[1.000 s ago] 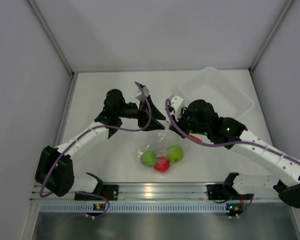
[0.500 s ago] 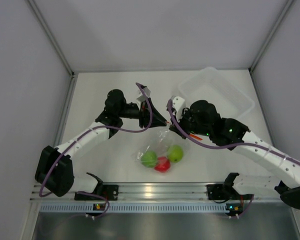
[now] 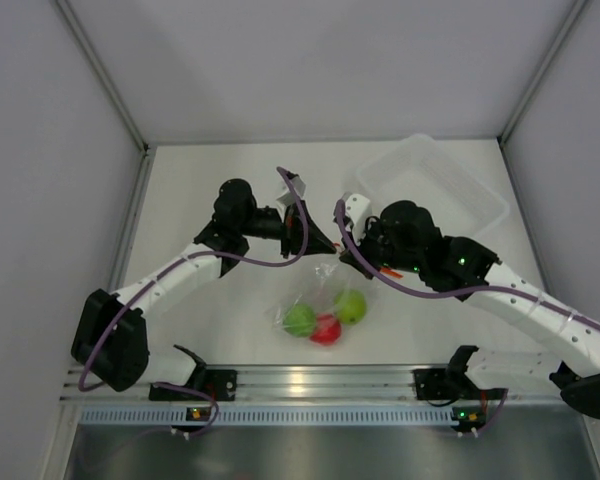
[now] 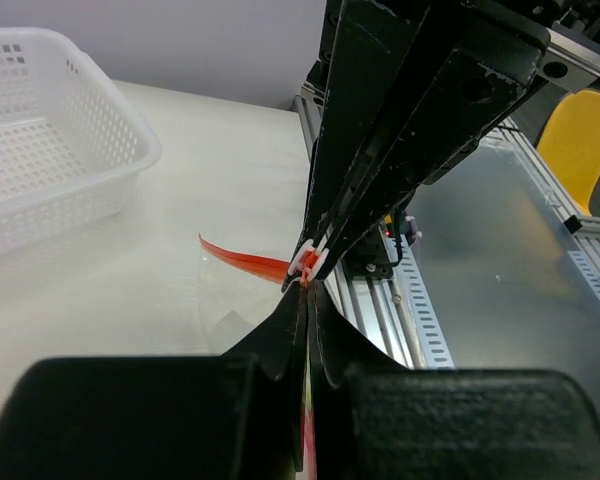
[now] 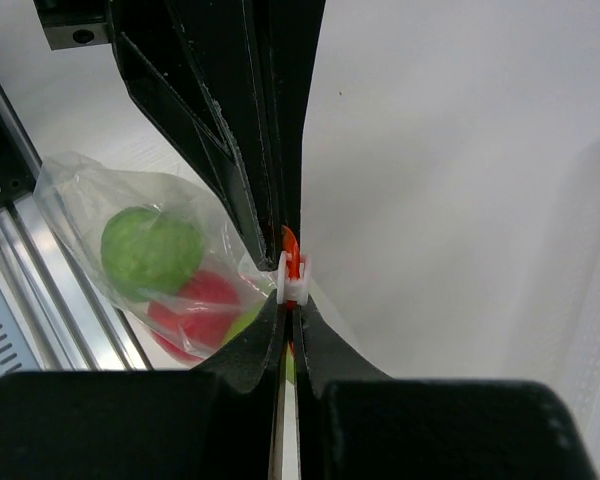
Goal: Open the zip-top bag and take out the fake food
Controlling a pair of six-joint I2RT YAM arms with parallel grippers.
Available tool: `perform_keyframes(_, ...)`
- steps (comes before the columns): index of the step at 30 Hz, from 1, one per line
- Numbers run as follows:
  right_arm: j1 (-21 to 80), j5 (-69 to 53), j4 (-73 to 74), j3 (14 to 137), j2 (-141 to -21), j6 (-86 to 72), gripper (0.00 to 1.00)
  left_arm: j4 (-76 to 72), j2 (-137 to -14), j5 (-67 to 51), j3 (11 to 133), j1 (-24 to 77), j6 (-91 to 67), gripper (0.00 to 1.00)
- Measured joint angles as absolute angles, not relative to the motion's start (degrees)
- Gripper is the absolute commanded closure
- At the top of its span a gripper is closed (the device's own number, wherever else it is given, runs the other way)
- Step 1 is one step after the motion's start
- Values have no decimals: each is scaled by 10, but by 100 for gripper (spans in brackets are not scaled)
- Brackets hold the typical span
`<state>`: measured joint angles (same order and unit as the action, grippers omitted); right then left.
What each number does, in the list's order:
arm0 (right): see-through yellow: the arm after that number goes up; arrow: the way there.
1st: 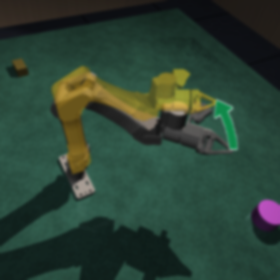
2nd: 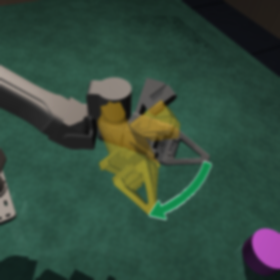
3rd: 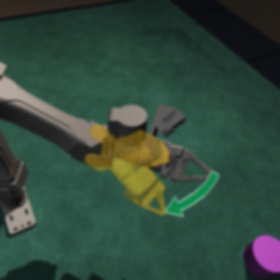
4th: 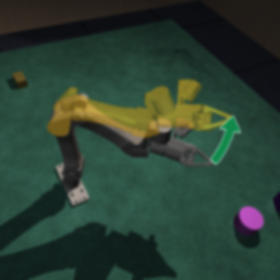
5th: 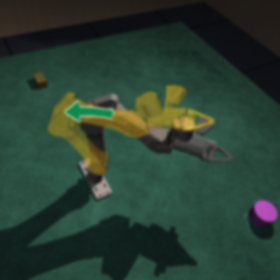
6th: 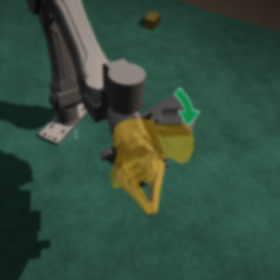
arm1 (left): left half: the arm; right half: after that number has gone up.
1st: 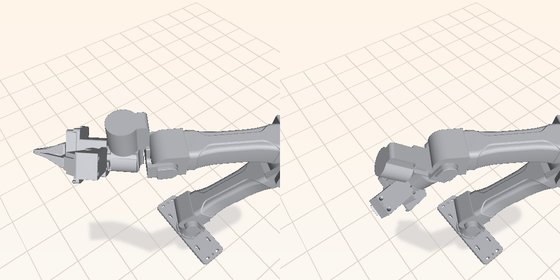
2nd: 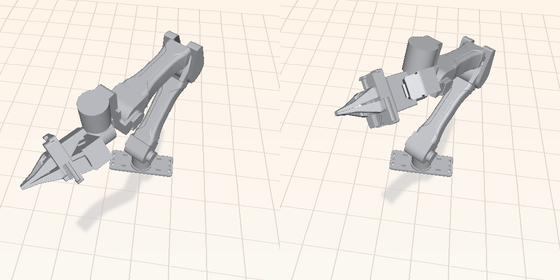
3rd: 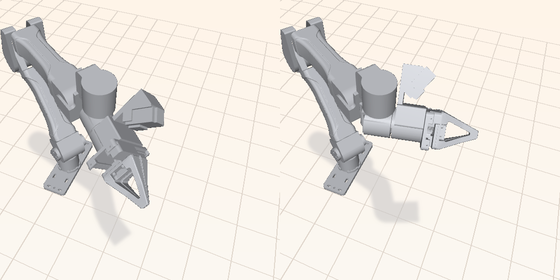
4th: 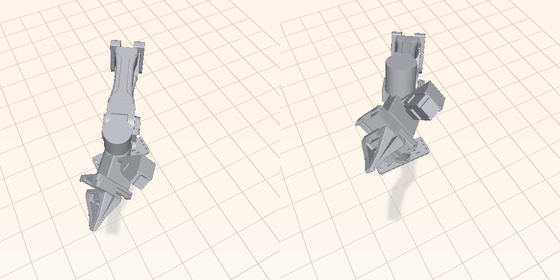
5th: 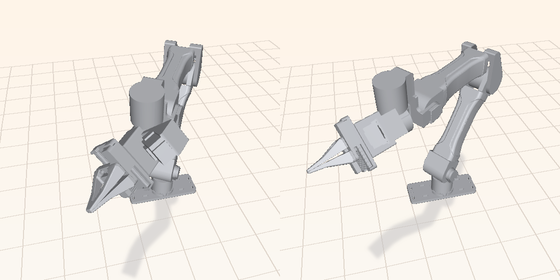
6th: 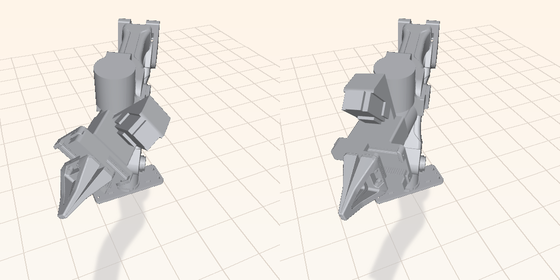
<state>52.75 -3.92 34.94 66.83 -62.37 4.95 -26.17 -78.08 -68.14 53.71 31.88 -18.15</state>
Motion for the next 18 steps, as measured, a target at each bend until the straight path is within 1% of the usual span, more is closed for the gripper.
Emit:
perform_keyframes(6,528,-36,355,668,-624,49,100,-258,-784,-682,539,322,-180,100)
perform_keyframes(7,528,-35,355,668,-623,49,98,-258,-784,-681,539,322,-180,100)
perform_keyframes(8,528,-33,355,668,-623,49,86,-258,-784,-681,539,322,-179,100)
perform_keyframes(9,528,-31,355,668,-623,47,80,-258,-784,-681,539,323,-179,100)
perform_keyframes(10,528,-29,354,668,-622,47,78,-258,-784,-682,539,324,-179,100)
perform_keyframes(12,528,-26,352,664,-618,45,62,-258,-784,-683,539,326,-179,100)
perform_keyframes(14,527,-25,352,656,-608,44,57,-258,-784,-685,539,328,-179,100)
perform_keyframes(18,520,-36,352,646,-580,44,56,-258,-784,-692,539,328,-179,100)
